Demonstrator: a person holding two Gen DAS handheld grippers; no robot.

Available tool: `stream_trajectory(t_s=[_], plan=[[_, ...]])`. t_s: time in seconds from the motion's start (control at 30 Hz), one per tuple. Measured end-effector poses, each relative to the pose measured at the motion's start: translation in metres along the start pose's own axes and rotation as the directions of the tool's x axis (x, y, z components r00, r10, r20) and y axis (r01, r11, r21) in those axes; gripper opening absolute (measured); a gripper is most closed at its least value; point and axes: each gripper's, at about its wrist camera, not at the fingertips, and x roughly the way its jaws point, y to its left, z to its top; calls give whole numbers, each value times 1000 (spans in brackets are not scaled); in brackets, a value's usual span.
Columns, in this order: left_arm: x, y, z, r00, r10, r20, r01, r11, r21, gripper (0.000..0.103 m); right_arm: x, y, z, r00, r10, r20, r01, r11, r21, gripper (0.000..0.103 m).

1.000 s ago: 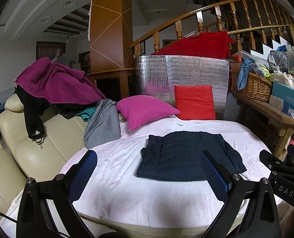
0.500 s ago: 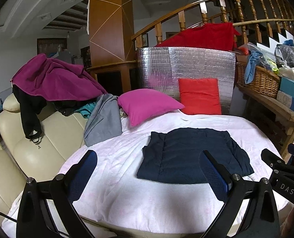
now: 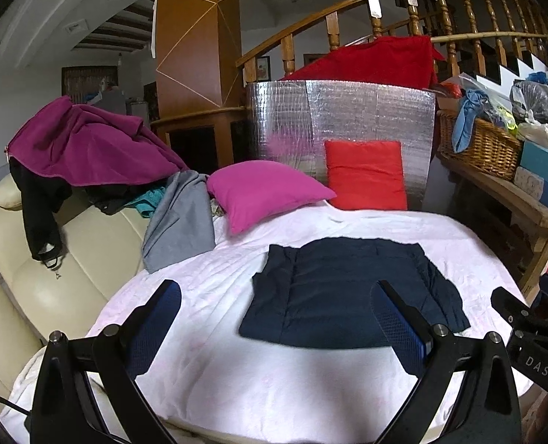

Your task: Fold large clothes

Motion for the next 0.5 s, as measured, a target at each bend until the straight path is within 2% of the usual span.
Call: stream_trajectory(t_s=[0.5], plan=[[38,-20,19,1000,-14,-14,14,1000,0,102,40,-17,21,1000,-14,-16,14,1000,20,89]])
